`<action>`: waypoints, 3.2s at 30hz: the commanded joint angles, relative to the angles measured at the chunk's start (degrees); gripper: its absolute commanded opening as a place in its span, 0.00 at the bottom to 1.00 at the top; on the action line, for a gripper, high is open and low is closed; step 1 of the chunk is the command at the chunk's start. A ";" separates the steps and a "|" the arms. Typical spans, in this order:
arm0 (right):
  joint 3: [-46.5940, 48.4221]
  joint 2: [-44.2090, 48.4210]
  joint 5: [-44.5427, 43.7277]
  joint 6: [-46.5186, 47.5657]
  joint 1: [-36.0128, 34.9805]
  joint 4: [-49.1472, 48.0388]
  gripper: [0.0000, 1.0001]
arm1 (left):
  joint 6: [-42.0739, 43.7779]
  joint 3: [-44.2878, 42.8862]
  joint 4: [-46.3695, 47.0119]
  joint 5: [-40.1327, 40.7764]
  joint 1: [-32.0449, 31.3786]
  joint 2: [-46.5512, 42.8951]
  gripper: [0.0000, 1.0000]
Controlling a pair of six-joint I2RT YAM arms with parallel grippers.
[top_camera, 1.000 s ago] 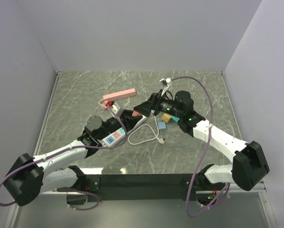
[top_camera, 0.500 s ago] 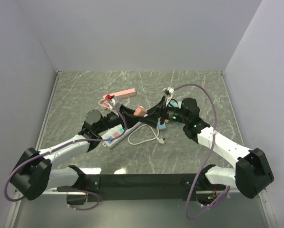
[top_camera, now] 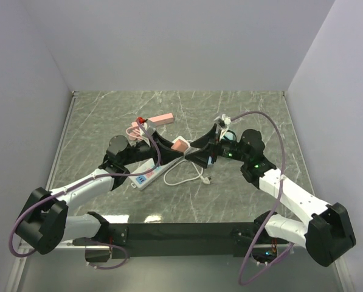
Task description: Insert the plug
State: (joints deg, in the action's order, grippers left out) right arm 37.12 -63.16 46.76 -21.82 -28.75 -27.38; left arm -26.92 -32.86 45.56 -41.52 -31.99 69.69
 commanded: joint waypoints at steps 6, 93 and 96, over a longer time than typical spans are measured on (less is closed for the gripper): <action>0.32 2.16 4.03 0.65 1.60 -4.96 0.78 | -2.17 -2.74 2.50 -10.24 0.35 0.00 0.01; 31.34 -22.17 -36.13 14.44 -11.93 39.59 0.00 | -0.24 3.77 -33.35 48.99 -0.18 -12.38 0.83; 32.57 -24.20 -35.60 14.09 -12.82 40.47 0.00 | -0.77 4.38 -32.99 48.64 0.69 -13.26 0.83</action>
State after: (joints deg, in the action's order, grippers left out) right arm 66.37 -86.32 11.64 -8.80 -40.38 11.27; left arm -26.50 -29.26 11.29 6.37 -32.23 57.36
